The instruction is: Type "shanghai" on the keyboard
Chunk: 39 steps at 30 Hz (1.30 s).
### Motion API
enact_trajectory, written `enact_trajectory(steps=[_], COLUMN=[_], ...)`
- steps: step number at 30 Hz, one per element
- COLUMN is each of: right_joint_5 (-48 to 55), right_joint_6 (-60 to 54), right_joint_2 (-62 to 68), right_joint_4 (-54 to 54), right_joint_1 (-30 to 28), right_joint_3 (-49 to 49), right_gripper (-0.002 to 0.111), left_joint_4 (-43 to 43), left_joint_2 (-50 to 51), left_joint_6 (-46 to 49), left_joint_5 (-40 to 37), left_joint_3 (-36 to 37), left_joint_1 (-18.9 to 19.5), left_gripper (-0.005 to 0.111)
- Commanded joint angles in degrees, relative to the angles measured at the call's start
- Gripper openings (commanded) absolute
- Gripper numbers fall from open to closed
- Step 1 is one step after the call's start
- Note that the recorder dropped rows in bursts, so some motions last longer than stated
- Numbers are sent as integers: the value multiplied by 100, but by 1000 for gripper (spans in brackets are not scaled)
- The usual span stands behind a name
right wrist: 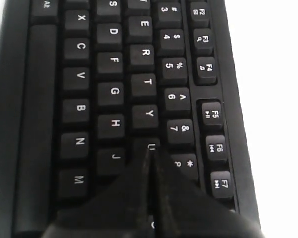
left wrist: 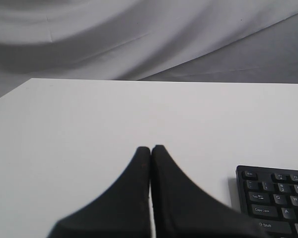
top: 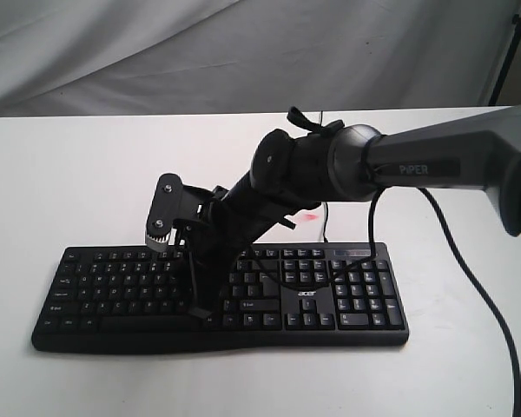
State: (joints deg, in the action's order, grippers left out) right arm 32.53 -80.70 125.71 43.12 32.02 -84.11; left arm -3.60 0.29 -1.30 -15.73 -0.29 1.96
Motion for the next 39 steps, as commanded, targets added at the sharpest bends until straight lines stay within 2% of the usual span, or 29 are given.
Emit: enact_trajectory(steps=[1, 20, 39], right_joint_5=[91, 124, 272], right_joint_6=[-43, -43, -43], right_joint_2=[-24, 98, -390], right_joint_4=[2, -26, -14], right_joint_1=[-26, -74, -62], right_joint_3=[34, 34, 34], right_gripper=[0, 0, 0], left_joint_4=[4, 4, 4], left_joint_2=[-29, -29, -29], left_joint_6=[-9, -9, -9], left_joint_5=[49, 49, 49], left_joint_3=[29, 29, 29], left_joint_1=[-21, -21, -21], left_gripper=[1, 1, 1])
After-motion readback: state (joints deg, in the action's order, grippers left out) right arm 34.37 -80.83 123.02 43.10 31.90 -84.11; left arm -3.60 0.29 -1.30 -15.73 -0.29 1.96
